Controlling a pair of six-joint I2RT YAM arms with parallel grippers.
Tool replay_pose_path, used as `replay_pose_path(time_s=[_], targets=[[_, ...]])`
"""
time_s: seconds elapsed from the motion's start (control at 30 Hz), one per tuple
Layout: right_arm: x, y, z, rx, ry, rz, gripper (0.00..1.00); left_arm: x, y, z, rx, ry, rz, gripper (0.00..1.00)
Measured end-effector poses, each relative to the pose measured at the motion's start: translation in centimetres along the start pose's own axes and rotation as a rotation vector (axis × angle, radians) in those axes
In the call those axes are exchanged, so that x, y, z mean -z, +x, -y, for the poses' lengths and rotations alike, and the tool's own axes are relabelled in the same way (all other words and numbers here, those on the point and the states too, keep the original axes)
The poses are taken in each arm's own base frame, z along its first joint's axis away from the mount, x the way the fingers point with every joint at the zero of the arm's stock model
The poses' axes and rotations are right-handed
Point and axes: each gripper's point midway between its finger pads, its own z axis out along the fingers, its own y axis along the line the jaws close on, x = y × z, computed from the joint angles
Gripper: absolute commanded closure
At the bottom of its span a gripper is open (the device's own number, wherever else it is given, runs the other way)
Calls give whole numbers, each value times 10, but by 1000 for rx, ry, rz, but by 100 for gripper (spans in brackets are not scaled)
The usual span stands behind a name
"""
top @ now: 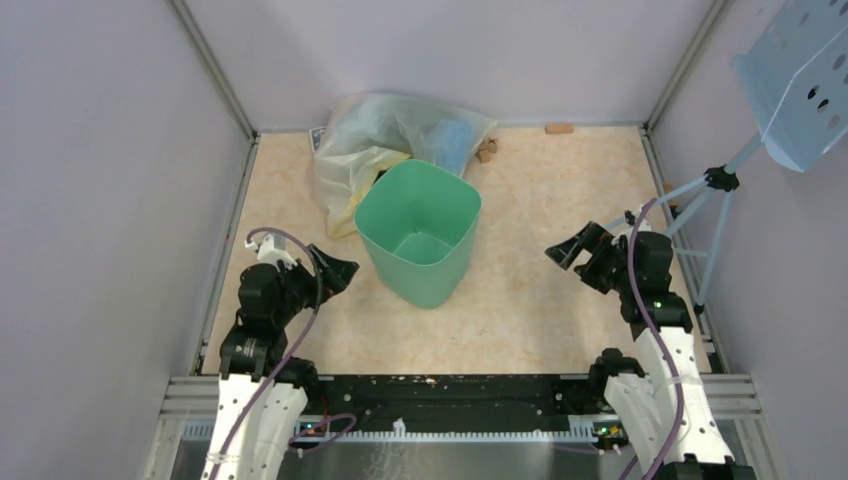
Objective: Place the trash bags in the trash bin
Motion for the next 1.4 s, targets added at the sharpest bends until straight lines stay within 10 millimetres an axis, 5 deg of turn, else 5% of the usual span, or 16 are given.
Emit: replay_pose_path(time_s=[0.37, 0.63, 0.77, 0.93, 1.13, 1.4], targets=[[-1, 2, -1, 39, 3, -53, 1, 4, -2, 7, -43, 32, 2, 1], [10, -15, -35, 77, -95, -62, 10, 9, 0, 18, -85, 96, -6, 1], [18, -26, -65, 123, -152, -67, 17, 11, 1, 28, -106, 153, -17, 1], [23, -20, -138, 279, -278, -123, 22, 12, -3, 40, -131, 214, -8, 1], [-4, 6, -187, 425, -261, -199, 33, 5, -7, 41, -142, 219, -8, 1], [-55, 1, -208, 532, -114, -178, 50, -2, -6, 38, -157, 220, -4, 1]])
